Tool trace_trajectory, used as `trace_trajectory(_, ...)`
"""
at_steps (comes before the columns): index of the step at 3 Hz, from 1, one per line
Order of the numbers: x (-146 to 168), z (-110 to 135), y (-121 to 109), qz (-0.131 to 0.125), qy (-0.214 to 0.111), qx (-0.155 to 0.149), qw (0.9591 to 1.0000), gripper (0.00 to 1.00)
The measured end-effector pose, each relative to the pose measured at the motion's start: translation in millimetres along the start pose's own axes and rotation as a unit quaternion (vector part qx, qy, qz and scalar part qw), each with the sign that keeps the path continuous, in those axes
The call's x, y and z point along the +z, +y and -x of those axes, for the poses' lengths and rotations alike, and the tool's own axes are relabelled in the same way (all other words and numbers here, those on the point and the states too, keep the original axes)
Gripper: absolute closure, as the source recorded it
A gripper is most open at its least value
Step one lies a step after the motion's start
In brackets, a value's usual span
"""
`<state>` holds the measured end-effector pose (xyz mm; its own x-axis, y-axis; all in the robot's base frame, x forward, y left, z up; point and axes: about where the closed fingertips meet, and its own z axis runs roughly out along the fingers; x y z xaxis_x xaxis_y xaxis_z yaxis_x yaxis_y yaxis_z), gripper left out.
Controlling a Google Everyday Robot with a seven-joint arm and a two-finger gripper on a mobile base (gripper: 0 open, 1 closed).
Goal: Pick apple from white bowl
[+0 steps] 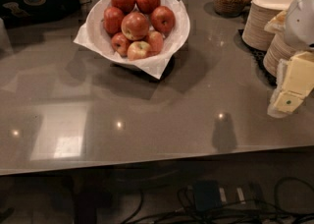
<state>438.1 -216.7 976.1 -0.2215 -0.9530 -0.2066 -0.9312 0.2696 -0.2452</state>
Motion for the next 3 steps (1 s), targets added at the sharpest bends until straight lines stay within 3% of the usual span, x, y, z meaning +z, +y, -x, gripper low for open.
trace_trajectory(1, 0.1, 0.2, -0.1, 0.0, 0.0, 0.0, 1.0, 0.0)
trace_trajectory(3, 18.0, 36.4, -29.5, -0.016, -0.066, -0.007, 0.9977, 0.0)
